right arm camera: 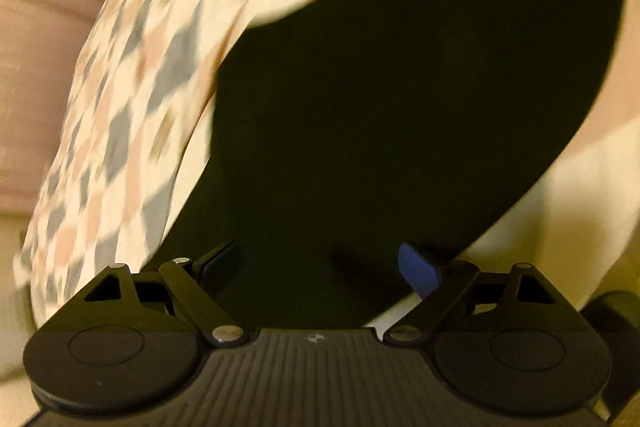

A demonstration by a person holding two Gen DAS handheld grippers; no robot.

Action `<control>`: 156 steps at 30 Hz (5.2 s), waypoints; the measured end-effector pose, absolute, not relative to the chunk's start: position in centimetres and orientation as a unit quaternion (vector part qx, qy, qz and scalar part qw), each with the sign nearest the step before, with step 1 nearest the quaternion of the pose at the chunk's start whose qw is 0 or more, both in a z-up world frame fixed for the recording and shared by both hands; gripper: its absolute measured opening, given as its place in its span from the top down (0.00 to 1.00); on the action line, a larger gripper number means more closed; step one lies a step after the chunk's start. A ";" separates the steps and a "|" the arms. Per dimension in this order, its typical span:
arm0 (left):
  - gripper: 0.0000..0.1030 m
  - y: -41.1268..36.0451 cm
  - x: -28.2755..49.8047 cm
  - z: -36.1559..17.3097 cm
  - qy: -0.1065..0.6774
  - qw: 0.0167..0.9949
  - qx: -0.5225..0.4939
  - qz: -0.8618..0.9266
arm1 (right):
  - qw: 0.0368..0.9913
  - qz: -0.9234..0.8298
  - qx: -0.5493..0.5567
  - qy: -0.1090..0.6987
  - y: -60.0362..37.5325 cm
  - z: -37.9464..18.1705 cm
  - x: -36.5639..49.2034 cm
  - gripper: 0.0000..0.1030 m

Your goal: Fold clothes

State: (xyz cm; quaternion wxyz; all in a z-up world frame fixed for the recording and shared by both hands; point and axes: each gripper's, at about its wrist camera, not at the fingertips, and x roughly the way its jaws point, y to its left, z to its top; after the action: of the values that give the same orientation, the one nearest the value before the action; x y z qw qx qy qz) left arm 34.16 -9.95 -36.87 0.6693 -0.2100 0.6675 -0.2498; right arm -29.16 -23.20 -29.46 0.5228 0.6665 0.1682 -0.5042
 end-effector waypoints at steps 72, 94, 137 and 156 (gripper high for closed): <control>0.80 -8.0 26.5 -28.7 0.317 0.739 0.326 -0.498 | 0.729 -0.443 0.286 0.436 -14.9 -28.3 -7.8 0.44; 0.40 -12.7 6.5 -19.3 0.320 0.632 0.409 -0.575 | 0.607 -0.568 0.502 0.239 -11.2 -19.1 -25.3 0.11; 0.21 6.6 -4.6 -3.7 0.234 0.700 0.261 -0.622 | 0.711 -0.593 0.337 0.171 2.8 -6.6 -30.8 0.02; 0.18 -1.1 8.8 -10.8 0.291 0.660 0.333 -0.607 | 0.706 -0.599 0.294 0.237 -1.8 -10.1 -19.5 0.02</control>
State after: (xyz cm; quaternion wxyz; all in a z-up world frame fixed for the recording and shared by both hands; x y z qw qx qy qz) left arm 8.79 -1.15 -10.77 0.6602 0.3335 0.2909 -0.6069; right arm -19.51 -1.76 -10.08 0.7062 0.2942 0.2372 -0.5988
